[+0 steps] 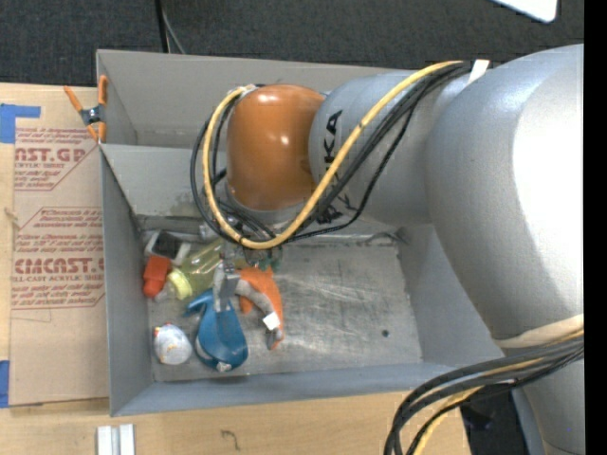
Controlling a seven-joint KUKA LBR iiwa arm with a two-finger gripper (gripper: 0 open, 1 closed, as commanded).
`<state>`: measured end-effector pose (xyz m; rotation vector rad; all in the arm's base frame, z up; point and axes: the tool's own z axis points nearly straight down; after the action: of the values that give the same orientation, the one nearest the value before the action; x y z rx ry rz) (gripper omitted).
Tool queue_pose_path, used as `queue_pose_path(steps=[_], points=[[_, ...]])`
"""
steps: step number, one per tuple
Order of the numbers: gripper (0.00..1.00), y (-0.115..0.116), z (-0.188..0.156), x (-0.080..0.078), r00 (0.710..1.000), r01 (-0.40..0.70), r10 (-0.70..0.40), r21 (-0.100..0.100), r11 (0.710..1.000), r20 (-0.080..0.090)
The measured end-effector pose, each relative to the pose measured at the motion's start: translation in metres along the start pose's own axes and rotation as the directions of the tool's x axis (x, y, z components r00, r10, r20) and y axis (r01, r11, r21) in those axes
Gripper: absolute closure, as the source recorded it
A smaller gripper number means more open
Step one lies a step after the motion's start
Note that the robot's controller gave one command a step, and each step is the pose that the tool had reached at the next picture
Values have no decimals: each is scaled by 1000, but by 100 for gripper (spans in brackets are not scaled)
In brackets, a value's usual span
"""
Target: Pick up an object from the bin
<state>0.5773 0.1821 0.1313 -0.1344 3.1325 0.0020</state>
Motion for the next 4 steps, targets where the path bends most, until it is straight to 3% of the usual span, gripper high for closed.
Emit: queue_pose_path(steps=[1,2,3,4], points=[[0,-5,26,-17,991,124,-124,-6,992,42],[0,-7,38,-14,992,124,-124,-1,992,19],[0,-26,57,-17,998,65,-65,-1,998,15],[100,-26,58,-15,998,59,-59,-2,998,3]])
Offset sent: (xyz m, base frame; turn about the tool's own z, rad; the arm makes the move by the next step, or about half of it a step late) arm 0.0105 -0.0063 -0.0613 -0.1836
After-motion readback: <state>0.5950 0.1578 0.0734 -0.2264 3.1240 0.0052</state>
